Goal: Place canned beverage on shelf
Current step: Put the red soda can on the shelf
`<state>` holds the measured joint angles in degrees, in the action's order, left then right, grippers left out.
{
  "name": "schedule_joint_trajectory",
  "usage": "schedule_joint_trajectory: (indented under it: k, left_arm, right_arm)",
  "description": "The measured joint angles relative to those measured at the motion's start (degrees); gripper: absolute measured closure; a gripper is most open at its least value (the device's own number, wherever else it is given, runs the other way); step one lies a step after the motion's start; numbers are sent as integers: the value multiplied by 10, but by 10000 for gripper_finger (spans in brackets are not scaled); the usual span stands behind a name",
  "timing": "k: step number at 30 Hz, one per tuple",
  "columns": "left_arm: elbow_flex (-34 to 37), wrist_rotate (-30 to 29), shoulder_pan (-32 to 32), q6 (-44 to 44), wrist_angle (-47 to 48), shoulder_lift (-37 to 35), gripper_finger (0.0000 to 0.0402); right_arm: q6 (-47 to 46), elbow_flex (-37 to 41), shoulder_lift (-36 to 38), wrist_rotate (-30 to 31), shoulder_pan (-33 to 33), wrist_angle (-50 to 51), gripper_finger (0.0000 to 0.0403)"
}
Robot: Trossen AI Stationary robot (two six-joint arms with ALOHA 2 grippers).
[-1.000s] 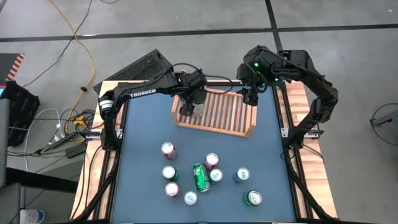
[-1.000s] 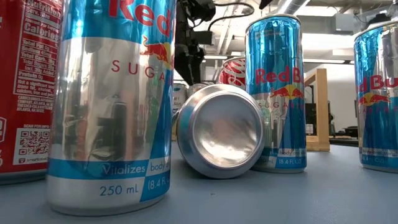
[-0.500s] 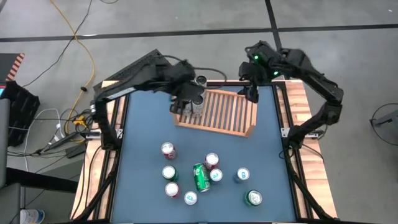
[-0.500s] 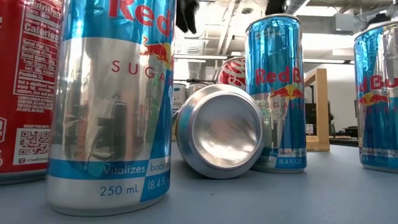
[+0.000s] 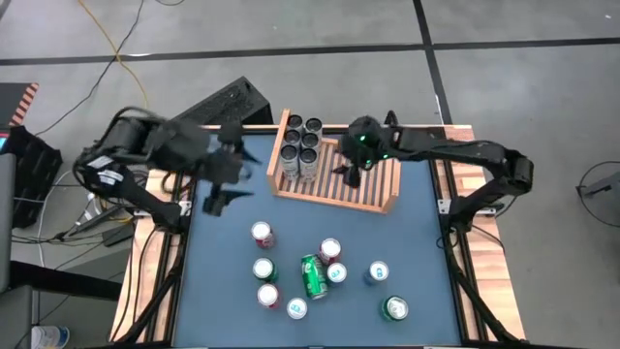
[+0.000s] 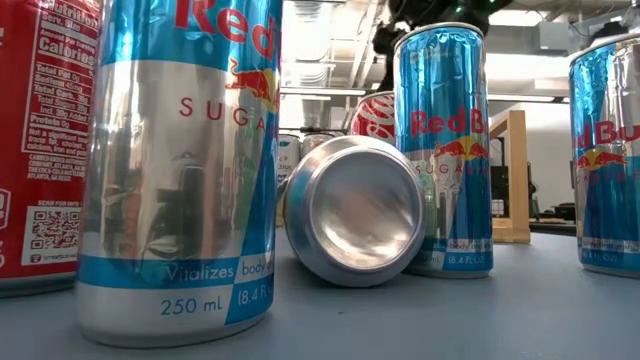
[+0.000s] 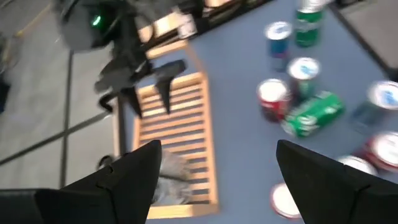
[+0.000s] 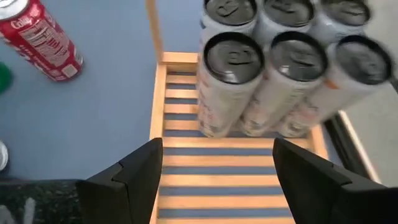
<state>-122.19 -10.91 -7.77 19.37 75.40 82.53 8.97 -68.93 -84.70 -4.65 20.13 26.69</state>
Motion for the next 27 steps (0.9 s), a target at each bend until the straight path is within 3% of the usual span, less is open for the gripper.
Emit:
schedule_joint_trajectory:
  k: [4,10,15,17,20,27]
  left_arm:
    - [69,-28,-74,-36,2,-31,100]
    - [227,-111,-167,-128,-21,-71,110]
    - [347,-119,-217,-182,-114,-114,111]
    - [379,-125,-235,-200,-144,-133,111]
    - [413,-152,-261,-230,-174,-159,111]
    - [457,-194,-295,-253,-211,-193,111]
  right_arm:
    - [-1,-13,-9,-1,-54,10,112]
    - [-21,-86,-7,12,-177,61,112]
    - [-62,-138,-21,89,-276,170,112]
    - [-91,-144,-20,124,-305,169,112]
    - [-112,-143,-17,172,-334,161,112]
    - [-171,-148,-76,189,-344,146,112]
